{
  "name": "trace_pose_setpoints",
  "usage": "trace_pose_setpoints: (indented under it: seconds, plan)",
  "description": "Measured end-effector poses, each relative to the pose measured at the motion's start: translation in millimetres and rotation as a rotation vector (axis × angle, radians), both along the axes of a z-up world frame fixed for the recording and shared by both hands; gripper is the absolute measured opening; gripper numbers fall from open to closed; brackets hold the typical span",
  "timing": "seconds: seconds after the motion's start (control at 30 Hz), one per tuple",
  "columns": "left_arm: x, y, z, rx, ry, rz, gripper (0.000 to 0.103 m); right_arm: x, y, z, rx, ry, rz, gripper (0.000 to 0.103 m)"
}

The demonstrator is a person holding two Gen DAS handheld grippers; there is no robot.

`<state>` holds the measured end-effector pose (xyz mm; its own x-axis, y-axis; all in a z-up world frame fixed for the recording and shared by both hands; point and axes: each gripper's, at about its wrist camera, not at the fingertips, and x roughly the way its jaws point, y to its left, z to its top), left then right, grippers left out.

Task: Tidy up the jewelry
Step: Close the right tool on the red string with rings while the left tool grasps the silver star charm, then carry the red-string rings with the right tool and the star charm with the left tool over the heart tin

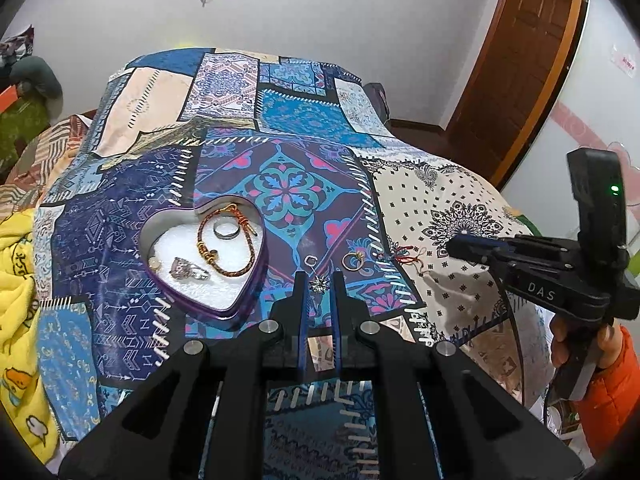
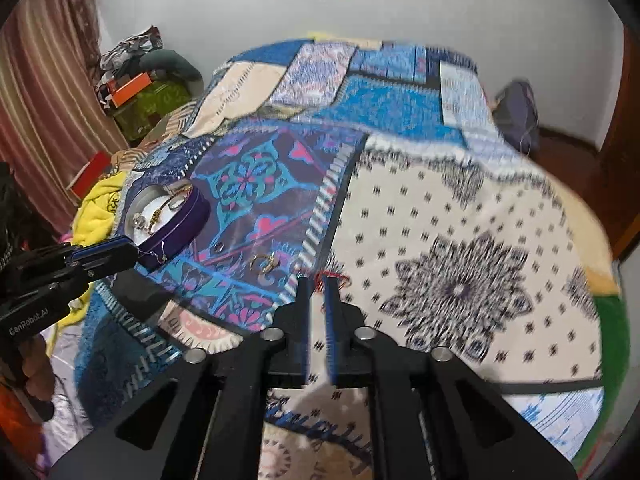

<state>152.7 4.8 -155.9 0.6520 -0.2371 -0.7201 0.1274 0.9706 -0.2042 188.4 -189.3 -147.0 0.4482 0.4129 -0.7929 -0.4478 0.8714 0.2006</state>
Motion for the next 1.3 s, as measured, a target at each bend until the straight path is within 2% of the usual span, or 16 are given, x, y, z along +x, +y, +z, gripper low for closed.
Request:
trace_pose_setpoints:
  seconds: [0.03, 0.07, 0.43, 0.53, 0.6, 0.63, 0.67, 0.9, 1.3]
  plan:
    - [-1.0, 0.1, 0.0, 0.002, 0.000, -0.001, 0.008, 1.6, 0.8, -3.3, -0.015, -0.005, -0.012, 0.035]
    - [-1.6, 0.3, -0.3, 0.004, 0.000, -0.002, 0.008, -0.4, -0.2, -4.5, -0.026, -0.014, -0.019, 0.040]
    - [6.9, 9.2, -14.0, -0.003, 0.031, 0.009, 0.008, 32.5, 29.1, -41.7, -0.149, 0.043, 0.036, 0.041]
    - [10.0, 10.3, -16.5, -0.006, 0.036, 0.009, 0.008, 29.1, 30.7, -42.0, -0.140, 0.022, 0.059, 0.040]
    - [12.1, 10.1, -16.6, -0.006, 0.034, 0.006, 0.008, 28.3, 28.3, -42.6, -0.117, 0.022, 0.063, 0.032]
    - [12.3, 10.1, -16.4, -0.006, 0.034, 0.005, 0.008, 27.4, 27.4, -42.7, -0.116, 0.016, 0.059, 0.025]
    - [12.7, 9.5, -16.1, -0.004, 0.033, 0.004, 0.008, 26.6, 27.6, -42.6, -0.119, 0.011, 0.053, 0.005]
    - [10.6, 7.6, -7.8, 0.000, 0.015, 0.002, 0.008, 13.3, 25.3, -31.5, -0.069, -0.006, 0.035, 0.006]
    - [-4.8, 22.7, 32.7, 0.008, -0.081, 0.039, 0.008, -8.1, 28.8, 38.7, 0.064, -0.137, 0.037, 0.004]
